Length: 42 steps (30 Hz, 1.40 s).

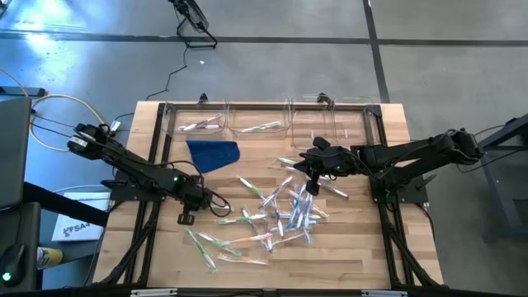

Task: Pick & Place Toothbrushes
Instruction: Put the green toothbrush into the middle left transparent bin

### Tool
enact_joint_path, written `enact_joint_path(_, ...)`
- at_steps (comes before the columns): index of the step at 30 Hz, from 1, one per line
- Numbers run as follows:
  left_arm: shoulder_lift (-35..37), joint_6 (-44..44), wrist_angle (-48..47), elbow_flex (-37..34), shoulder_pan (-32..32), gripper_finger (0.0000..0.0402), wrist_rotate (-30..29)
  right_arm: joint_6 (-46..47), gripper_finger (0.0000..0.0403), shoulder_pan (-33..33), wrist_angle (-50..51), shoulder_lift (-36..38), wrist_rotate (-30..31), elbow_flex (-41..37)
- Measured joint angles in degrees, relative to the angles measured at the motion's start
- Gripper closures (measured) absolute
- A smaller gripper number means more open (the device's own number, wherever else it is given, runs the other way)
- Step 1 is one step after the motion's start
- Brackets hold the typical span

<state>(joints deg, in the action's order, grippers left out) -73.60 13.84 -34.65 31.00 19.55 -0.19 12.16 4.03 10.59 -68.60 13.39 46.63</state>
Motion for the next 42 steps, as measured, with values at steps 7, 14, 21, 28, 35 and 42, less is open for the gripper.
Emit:
enact_joint_path(7,0.02,-0.43,-0.02,0.0,0.0,0.0396,-0.17,-0.37,0.0398,0.0,0.0,0.0,0.13,0.0)
enact_joint_path(14,-0.01,-0.2,-0.53,0.96,0.0,0.0396,-0.25,-0.39,0.0398,0.0,0.0,0.0,-0.01,0.0)
enact_joint_path(21,-0.11,-1.57,0.1,3.25,-0.09,0.0396,-3.18,-0.43,0.0398,0.0,0.02,0.0,-0.04,0.0)
enact_joint_path(28,-0.09,-1.55,-0.57,3.65,-0.09,0.0397,-4.69,-0.56,0.0398,0.0,1.33,0.02,-0.04,0.02)
enact_joint_path(35,-0.04,-1.2,-1.78,3.67,-0.09,0.0397,-5.82,-0.43,0.0398,0.0,2.15,0.02,-0.06,0.02)
enact_joint_path(42,1.0,-0.24,-2.03,4.42,-0.09,0.0397,-9.24,-0.43,0.0398,0.0,2.64,0.02,-0.07,0.02)
